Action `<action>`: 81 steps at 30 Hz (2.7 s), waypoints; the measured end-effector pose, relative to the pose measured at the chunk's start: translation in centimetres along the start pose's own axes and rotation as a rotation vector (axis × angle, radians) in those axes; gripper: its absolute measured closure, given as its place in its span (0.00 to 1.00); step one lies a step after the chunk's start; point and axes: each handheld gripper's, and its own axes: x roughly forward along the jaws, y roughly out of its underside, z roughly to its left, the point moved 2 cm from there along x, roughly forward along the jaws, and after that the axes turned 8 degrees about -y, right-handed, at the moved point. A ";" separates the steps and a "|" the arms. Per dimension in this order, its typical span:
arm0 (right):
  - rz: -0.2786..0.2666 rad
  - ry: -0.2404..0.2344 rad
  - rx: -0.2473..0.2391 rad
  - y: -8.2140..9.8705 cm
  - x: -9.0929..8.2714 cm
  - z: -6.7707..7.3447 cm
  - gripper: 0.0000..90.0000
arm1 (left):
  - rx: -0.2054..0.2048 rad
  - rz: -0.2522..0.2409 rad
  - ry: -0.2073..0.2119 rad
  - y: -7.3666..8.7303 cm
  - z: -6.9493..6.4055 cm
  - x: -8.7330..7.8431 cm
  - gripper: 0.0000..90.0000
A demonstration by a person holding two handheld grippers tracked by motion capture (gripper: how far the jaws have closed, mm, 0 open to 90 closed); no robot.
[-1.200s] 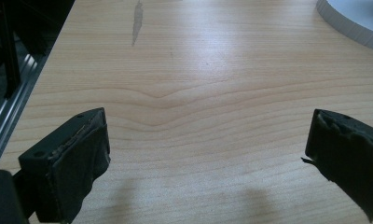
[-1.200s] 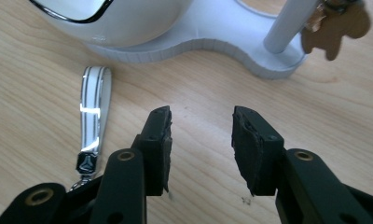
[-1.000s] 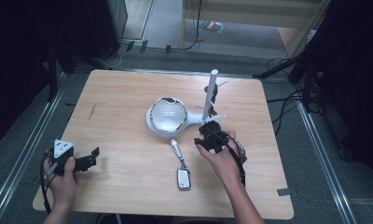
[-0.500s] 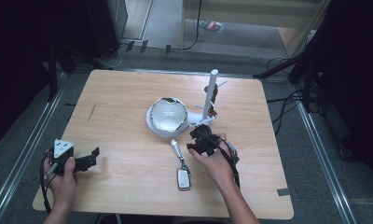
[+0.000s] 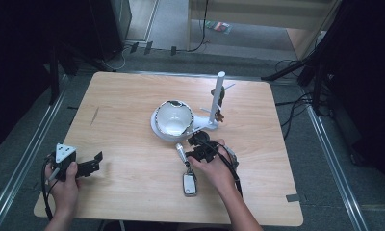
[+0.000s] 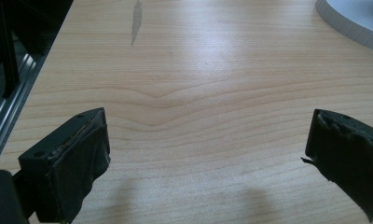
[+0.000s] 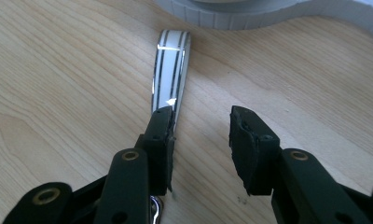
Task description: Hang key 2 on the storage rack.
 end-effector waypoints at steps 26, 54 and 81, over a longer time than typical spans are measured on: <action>0.022 -0.057 -0.061 -0.7 2.0 1.0 0.80 | 0.002 0.005 0.003 0.0 0.0 0.0 0.00; 0.011 0.023 -0.125 -0.3 1.5 2.6 0.86 | 0.002 0.006 0.005 0.0 0.0 0.0 0.00; -0.225 0.085 -0.035 2.0 -3.6 0.5 0.86 | 0.009 0.005 0.000 0.0 -0.1 0.0 0.00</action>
